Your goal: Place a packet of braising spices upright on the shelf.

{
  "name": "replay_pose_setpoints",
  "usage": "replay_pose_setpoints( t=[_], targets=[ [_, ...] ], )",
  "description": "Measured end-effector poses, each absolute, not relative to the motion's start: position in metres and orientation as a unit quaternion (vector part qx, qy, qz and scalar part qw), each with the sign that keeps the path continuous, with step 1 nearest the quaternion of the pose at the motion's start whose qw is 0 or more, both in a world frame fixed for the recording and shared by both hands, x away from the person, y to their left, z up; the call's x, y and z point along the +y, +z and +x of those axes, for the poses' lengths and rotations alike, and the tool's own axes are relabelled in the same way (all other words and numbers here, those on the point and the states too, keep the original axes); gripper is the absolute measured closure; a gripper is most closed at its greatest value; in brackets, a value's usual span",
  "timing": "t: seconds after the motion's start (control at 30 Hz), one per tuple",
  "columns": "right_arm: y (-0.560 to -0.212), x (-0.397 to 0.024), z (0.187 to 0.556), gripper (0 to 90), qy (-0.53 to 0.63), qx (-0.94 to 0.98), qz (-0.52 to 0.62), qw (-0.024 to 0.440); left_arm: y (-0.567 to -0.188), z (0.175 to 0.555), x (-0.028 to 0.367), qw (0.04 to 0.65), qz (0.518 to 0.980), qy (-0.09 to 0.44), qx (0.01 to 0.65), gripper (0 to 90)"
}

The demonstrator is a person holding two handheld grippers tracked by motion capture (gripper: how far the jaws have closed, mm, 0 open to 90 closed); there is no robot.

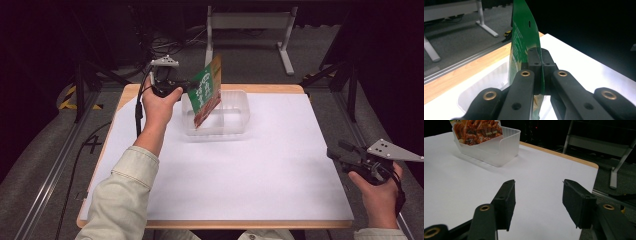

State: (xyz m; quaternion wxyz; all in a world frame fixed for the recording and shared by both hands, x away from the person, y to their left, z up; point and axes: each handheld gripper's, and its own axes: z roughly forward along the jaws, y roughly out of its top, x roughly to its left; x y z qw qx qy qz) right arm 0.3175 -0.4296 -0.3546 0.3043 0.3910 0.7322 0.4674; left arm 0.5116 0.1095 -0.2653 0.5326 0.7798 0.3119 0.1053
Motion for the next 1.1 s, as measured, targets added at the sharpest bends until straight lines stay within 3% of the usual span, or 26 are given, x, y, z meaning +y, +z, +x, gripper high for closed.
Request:
replay_pose_setpoints(
  t=[1.1],
  targets=[
    [-0.357,-0.429,0.318,43.2,0.47,0.733,0.393,0.296,-0.276,0.525,0.095,0.488,0.783,0.092,0.373,89.8]
  ],
)
